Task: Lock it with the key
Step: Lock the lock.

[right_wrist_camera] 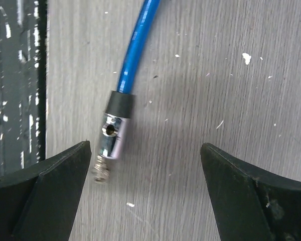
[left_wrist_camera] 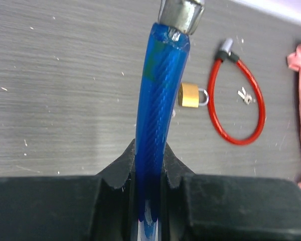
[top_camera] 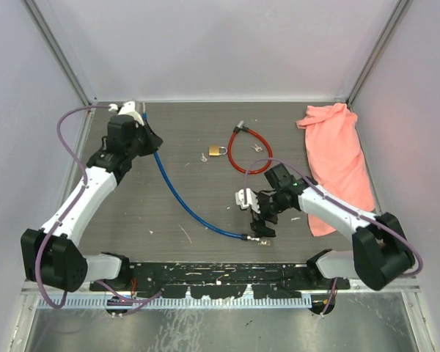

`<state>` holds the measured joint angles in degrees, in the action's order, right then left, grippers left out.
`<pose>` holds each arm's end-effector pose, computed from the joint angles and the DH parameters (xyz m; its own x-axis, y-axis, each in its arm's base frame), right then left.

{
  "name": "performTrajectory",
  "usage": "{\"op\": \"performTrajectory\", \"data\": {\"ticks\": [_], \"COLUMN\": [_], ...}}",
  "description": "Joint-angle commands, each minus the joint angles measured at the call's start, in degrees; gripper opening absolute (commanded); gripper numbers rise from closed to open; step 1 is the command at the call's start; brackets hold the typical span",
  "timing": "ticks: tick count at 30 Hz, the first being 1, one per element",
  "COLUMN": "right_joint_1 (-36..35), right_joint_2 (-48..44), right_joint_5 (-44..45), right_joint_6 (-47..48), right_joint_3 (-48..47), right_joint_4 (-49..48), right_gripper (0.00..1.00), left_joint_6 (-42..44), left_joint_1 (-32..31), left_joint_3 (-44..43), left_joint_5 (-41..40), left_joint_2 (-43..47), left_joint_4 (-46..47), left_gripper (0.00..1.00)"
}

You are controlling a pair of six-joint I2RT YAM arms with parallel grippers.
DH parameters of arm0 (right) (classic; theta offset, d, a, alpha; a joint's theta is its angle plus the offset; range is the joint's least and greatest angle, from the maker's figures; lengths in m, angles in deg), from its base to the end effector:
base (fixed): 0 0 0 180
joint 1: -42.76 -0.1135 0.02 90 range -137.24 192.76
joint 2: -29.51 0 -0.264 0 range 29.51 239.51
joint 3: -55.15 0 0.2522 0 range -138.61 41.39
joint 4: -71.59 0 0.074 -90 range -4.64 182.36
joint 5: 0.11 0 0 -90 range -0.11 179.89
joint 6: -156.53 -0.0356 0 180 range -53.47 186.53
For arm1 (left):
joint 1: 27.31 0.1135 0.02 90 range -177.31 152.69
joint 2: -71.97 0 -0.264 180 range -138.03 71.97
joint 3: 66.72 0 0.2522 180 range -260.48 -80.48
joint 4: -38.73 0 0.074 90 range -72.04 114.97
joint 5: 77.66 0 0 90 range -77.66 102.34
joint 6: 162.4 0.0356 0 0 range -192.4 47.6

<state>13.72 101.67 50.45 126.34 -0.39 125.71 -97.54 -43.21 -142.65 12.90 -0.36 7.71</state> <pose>0.1763 0.1238 0.1969 0.0673 -0.7261 -0.6842 -0.9940 -0.1077 0.0165 0.2777 -0.0795 0.3304 -0.5209 -0.2933 -0.8017 0.0674 0.9220 -0.3812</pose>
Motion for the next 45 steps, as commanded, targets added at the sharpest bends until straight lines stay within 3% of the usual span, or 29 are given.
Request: {"op": "performTrajectory", "data": {"ticks": [1,6,10,14,19,24,27,29,32,34,38,45], "right_joint_1": [-2.16,-2.32,-2.43,-1.28,1.51,1.46,1.44,1.48,3.09,5.89,9.62,9.90], "right_joint_2": [5.96,6.59,8.04,10.25,9.23,9.79,10.10,9.90,8.25,7.09,6.98,10.78], "right_joint_5": [1.28,-0.74,5.73,12.13,9.46,7.03,6.04,5.89,6.61,4.28,-0.37,-4.07], "right_joint_6": [-6.59,-6.26,-5.82,-4.27,-1.23,1.24,3.34,4.80,7.84,10.83,18.32,23.12], "right_joint_3": [-3.42,-4.40,-2.90,-2.19,-0.84,0.47,0.68,0.55,-1.76,-5.22,-13.82,-27.34], "right_joint_4": [-7.20,-6.25,-8.61,-9.41,-8.23,-8.98,-8.85,-8.33,-5.77,-1.43,8.52,20.83], "right_gripper": [0.96,0.96,0.95,0.90,0.79,0.56,0.50,0.33,0.13,0.06,0.01,0.01], "left_joint_6": [-5.30,-3.66,-3.60,-2.98,-1.93,-1.92,-1.92,-1.76,-0.23,1.00,7.65,25.60], "left_joint_1": [3.09,3.87,5.31,6.19,6.58,6.64,6.64,6.59,6.59,6.52,2.28,-14.19], "left_joint_3": [-4.31,-3.25,-0.94,0.82,2.49,4.71,5.82,6.81,7.63,7.36,5.68,1.61], "left_joint_5": [4.06,3.68,5.20,6.72,8.10,10.34,12.45,14.93,22.70,30.71,42.03,42.28], "left_joint_2": [0.01,0.41,1.92,3.56,5.65,7.11,8.06,8.63,8.88,8.39,7.38,4.13], "left_joint_4": [8.86,8.20,8.53,8.53,7.92,8.64,8.85,9.60,10.61,10.33,5.02,-10.62], "left_gripper": [0.00,0.00,0.00,0.00,0.00,0.00,0.00,0.00,0.00,0.00,0.00,0.00]}}
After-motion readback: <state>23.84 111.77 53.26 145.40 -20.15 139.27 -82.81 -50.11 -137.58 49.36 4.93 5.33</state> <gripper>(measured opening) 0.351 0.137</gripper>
